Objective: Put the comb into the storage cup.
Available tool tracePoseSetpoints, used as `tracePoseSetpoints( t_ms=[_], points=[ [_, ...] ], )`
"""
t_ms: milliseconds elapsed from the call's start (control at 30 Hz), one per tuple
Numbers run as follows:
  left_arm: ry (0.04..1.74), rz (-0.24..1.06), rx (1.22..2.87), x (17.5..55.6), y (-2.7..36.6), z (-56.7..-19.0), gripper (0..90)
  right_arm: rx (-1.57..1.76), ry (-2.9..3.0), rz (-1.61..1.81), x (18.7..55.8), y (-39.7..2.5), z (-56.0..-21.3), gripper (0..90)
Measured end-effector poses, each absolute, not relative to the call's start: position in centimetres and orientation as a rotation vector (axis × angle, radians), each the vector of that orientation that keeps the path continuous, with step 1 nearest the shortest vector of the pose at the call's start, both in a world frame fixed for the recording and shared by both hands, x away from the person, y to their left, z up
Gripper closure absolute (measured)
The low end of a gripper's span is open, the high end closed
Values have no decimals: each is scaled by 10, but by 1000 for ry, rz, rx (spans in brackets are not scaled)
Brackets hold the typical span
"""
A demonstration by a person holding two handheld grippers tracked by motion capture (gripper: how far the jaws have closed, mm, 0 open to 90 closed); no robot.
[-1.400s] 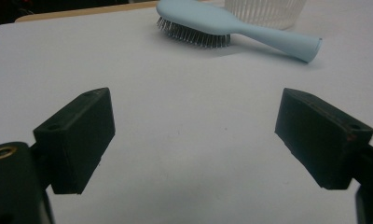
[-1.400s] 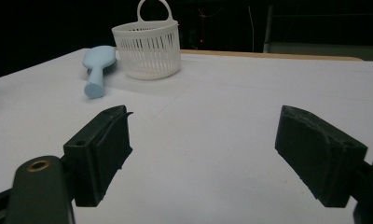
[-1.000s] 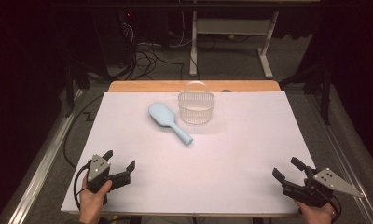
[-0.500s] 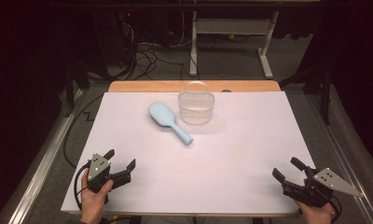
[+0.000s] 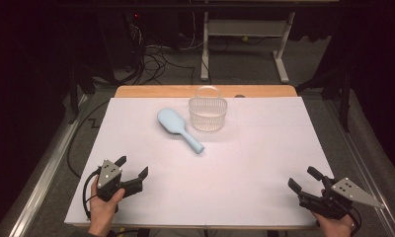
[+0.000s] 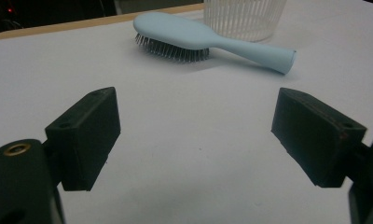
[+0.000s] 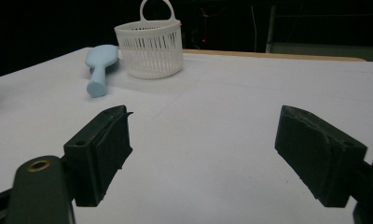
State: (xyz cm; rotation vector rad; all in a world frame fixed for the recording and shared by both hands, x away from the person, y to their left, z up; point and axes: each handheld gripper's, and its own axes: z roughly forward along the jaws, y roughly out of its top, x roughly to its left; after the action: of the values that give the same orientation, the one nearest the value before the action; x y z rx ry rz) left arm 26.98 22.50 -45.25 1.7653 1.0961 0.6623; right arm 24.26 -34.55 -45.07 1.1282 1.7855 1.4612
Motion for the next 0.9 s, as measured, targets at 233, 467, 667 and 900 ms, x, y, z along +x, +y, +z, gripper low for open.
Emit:
tracePoseSetpoints(
  t_ms=[233,467,667,900],
  points=[
    [1085,652,1767,272,223,-451,166,1128,1788,1460,243,-345,-451,189],
    [1066,640,1776,274,217,-450,172,1125,1791,1458,243,-345,-451,189],
    [1058,629,1775,277,212,-450,172,1124,1792,1460,243,-345,-451,189],
    [1046,606,1789,281,207,-450,192,1120,1793,1461,243,-345,-451,190]
  ],
)
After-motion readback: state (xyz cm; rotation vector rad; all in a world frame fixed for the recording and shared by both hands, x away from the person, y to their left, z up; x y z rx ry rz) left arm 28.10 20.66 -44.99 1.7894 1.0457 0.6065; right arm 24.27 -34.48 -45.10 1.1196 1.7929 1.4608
